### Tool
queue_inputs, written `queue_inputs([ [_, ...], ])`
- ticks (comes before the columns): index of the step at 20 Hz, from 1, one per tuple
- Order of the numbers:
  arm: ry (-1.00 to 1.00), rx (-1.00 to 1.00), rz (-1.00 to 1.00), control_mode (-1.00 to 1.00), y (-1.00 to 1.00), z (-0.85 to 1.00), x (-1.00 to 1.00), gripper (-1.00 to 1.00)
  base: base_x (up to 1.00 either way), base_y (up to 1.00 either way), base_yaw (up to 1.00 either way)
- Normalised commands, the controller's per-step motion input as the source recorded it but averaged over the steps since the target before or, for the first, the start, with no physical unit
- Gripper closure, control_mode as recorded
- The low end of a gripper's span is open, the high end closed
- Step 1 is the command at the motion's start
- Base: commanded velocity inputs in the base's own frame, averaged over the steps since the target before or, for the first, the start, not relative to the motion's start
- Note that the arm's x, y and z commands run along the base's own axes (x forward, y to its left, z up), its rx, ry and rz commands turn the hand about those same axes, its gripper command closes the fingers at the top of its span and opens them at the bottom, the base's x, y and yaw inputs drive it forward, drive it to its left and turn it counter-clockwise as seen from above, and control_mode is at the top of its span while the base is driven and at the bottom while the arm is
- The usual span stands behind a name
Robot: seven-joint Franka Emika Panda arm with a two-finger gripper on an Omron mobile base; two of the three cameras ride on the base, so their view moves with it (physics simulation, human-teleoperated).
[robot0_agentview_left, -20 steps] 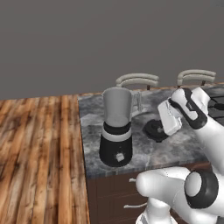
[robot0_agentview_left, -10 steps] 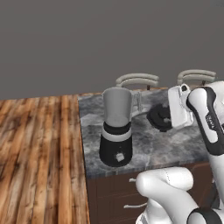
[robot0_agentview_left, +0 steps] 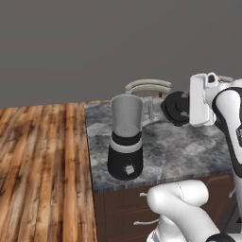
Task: Close the lid blender by securely placing the lid on top.
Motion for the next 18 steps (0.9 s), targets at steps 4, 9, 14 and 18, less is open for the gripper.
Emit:
queue_inputs([
  [4,-0.14,0.0,0.0,-1.0,0.02,0.96,-0.04,1.0,0.0,0.0,0.0],
  [9,-0.04,0.0,0.0,-1.0,0.34,0.44,0.04,1.0,0.0,0.0,0.0],
  [14,0.02,0.0,0.01,-1.0,0.96,0.0,0.29,1.0,0.0,0.0,0.0],
  [18,0.1,0.0,0.01,-1.0,0.96,0.0,0.36,1.0,0.0,0.0,0.0],
])
